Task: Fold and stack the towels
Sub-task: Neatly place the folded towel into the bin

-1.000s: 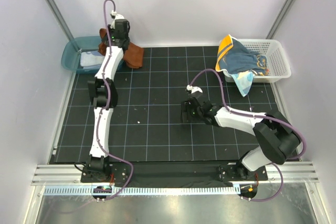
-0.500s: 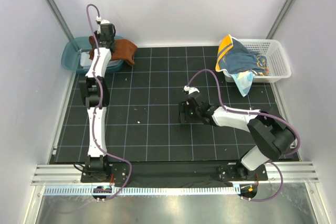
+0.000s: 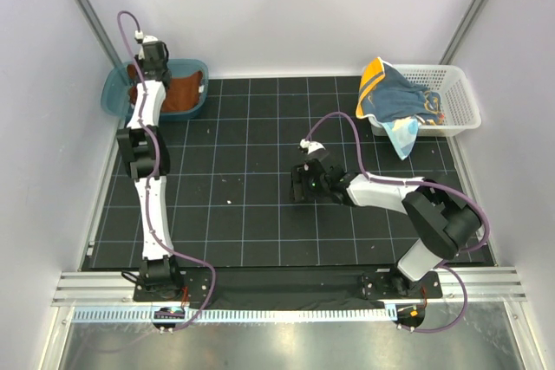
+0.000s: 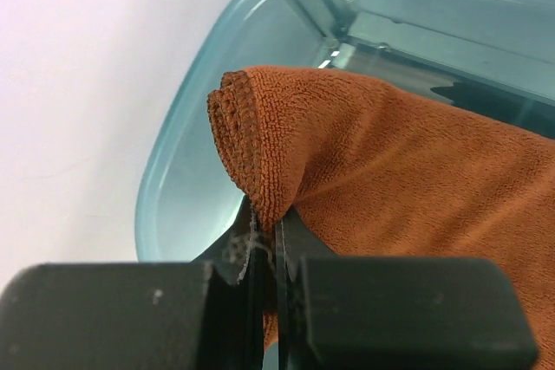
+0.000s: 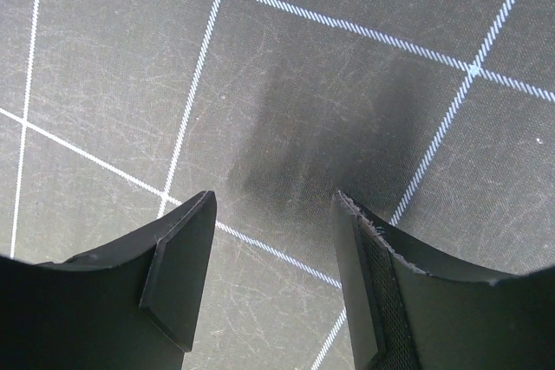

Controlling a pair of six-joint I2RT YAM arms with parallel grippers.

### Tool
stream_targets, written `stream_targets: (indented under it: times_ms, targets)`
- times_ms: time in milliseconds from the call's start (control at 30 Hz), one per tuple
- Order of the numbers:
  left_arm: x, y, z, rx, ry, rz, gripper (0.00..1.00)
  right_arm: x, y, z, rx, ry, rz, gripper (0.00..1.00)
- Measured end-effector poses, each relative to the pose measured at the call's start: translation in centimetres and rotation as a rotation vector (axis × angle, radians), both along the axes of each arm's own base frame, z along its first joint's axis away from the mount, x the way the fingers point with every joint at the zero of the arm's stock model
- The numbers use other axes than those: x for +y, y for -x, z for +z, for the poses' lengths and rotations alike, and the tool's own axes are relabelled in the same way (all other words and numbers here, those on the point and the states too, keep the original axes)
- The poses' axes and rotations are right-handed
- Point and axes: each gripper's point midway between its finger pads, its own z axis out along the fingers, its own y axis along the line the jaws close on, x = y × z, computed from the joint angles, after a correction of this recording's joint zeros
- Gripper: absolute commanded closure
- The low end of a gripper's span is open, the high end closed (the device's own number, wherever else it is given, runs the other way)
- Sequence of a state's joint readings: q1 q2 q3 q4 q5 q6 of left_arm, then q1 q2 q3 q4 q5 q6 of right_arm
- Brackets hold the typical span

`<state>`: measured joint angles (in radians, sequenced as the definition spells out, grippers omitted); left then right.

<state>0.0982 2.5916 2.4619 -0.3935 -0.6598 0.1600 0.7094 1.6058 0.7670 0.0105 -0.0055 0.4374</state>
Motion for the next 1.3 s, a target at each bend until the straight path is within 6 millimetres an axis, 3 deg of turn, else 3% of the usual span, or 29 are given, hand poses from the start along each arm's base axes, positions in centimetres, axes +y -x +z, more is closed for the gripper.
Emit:
stream_targets:
  times_ms: [133, 267, 333, 367, 767, 967, 1167, 1300]
  targets:
    - [1.3, 0.3, 0.0, -0.003, 0.004, 0.018, 0.98, 0.3, -0.2, 0.0, -0.004, -0.007, 0.006, 0.37]
    - [2.0, 0.4, -0.5, -0.01, 0.013, 0.032, 0.54, 0.5, -0.3, 0.0, -0.006, -0.012, 0.01, 0.37]
    - [2.1, 0.3, -0.8, -0.013, 0.019, 0.038, 0.47, 0.5, -0.3, 0.0, -0.007, -0.012, 0.013, 0.37]
    - [2.2, 0.4, -0.9, -0.014, 0.021, 0.041, 0.38, 0.5, -0.3, 0.0, -0.007, -0.012, 0.014, 0.37]
    - [0.7, 0.4, -2.1, -0.043, 0.076, 0.052, 0.3, 0.6, -0.3, 0.1, -0.01, -0.01, 0.023, 0.37]
    - [-4.1, -0.1, -2.0, -0.072, 0.118, 0.005, 0.3, 0.5, -0.3, 0.1, -0.01, -0.007, 0.022, 0.37]
    - [-12.2, -0.1, 0.7, -0.13, 0.178, -0.086, 0.3, -0.6, 0.1, 0.7, -0.006, 0.027, -0.001, 0.37]
    - [-18.1, 1.1, 3.0, -0.174, 0.248, -0.15, 0.3, -1.4, -0.4, 2.9, -0.042, 0.044, -0.044, 0.34]
